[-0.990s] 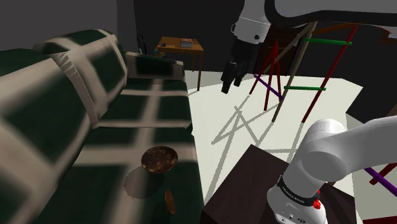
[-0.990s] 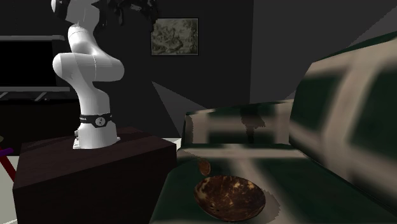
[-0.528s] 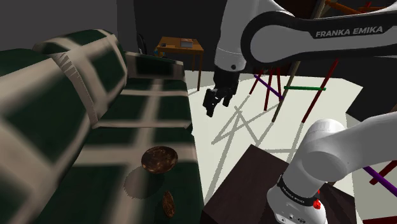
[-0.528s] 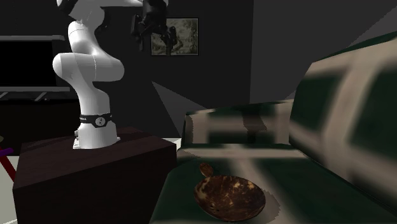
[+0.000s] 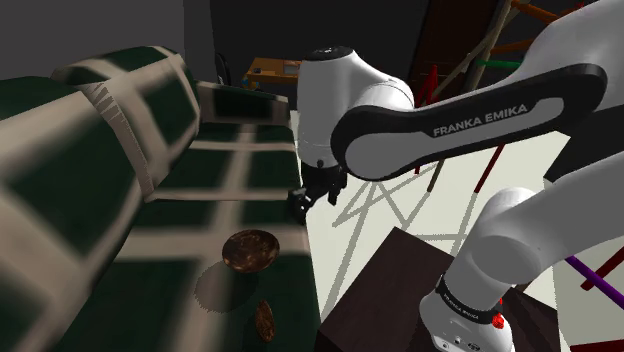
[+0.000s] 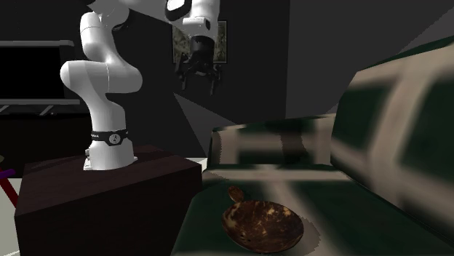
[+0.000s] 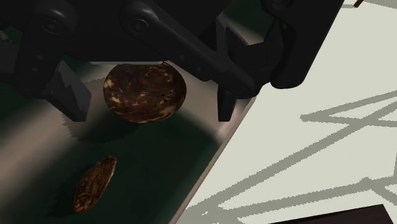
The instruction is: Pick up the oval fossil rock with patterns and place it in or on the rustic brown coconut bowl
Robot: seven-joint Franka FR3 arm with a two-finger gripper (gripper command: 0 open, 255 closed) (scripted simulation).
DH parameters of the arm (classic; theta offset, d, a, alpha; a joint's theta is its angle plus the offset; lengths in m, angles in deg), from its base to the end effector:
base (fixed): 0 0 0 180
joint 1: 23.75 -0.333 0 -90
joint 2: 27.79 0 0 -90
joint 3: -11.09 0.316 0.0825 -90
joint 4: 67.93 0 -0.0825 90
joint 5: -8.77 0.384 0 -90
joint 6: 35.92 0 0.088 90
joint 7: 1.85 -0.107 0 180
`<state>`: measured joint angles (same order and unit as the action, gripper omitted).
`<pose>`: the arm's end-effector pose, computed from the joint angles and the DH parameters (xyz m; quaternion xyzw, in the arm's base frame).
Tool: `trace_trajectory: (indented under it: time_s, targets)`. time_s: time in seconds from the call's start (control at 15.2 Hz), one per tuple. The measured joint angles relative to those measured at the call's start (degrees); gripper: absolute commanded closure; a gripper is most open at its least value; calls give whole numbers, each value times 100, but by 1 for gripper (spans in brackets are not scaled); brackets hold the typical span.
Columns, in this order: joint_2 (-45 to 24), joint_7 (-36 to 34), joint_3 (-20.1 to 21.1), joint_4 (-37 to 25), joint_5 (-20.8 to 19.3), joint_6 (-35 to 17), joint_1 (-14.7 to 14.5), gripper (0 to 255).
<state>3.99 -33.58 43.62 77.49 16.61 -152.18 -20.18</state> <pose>0.3385 0.1975 0.4296 0.9923 -0.0920 0.0310 0.0769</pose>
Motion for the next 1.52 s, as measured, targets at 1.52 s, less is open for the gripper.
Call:
trace_trajectory:
  time_s: [1.52]
  targets:
    - [-6974, -6672, 615, -2789, -4838, -228, -703, 0]
